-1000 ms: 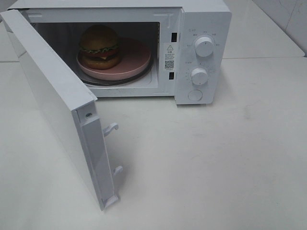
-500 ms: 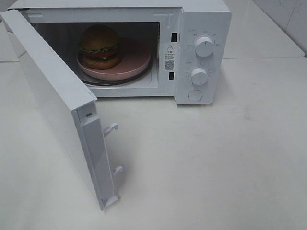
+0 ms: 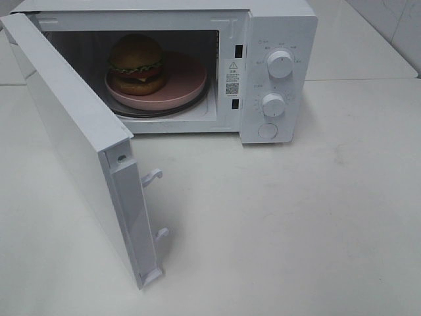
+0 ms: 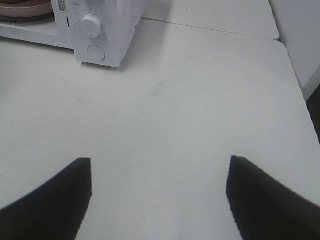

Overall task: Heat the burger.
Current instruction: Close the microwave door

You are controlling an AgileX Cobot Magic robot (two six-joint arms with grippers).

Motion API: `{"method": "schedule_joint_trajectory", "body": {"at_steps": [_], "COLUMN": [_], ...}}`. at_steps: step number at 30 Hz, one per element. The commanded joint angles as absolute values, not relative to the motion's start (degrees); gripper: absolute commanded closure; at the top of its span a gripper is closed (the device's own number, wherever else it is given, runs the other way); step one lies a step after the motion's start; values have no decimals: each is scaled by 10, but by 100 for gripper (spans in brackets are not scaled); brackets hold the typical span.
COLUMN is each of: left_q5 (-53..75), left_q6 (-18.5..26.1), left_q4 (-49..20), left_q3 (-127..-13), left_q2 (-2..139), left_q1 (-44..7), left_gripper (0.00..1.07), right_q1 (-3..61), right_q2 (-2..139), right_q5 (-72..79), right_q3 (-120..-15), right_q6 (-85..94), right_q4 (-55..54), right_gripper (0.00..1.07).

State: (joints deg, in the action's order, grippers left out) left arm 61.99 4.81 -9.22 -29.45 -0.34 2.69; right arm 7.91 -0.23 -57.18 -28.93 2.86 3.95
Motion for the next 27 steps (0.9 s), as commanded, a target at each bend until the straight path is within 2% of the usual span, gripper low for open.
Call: {"method": "schedule_joint_trajectory", "body": {"at_steps": [1,23,27], "left_q5": [612,611,594], "left_q6": [48,49,48], "left_q4": [-93,-104,-104], "left_q3": [-295,-295,-305], "left_q2": [-10,-6,-6], "left_q1": [24,24,24], "left_gripper": [4,4,8], "right_q1": [76,76,76], "right_q2": [-18,-18,-18], "right_q5": [-567,-567,-567], "right_q3": [-288,-288,-288], "right_q6": [33,33,33], "right_q4": [38,38,38], "right_gripper": [35,35,35]}}
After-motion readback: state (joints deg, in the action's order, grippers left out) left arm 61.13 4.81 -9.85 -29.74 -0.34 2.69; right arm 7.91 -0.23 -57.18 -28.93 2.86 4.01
